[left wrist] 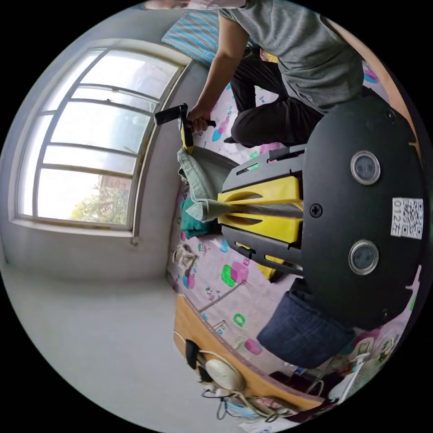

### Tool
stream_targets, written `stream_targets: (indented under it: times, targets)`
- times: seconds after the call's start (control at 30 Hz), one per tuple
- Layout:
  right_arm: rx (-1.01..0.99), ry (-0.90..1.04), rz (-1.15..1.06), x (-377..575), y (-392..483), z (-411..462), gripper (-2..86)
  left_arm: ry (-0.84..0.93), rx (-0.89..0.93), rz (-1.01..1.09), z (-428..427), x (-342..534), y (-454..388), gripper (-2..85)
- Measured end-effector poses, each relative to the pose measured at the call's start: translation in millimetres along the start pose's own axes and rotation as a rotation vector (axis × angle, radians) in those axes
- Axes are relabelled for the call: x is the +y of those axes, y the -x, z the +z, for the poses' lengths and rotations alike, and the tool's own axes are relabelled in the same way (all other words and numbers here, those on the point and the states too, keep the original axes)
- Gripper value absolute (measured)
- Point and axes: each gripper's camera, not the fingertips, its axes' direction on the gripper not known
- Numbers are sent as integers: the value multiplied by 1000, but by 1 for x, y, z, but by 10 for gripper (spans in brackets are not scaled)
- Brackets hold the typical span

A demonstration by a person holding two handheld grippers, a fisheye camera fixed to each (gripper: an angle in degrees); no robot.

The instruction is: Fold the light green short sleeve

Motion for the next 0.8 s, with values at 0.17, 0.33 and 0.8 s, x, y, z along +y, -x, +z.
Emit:
stream_targets:
  times: [0.17,0.33,0.8]
  targets:
    - [-32,26,10,-23,8,31,-8,26,9,-77,15,60,37,20]
    - [-19,39,20,-47,15,44,-7,33,24,-74,29,95,61,20]
    - [-38,82,48,-127,6,85,-8,75,35,-110,83,148,144,25]
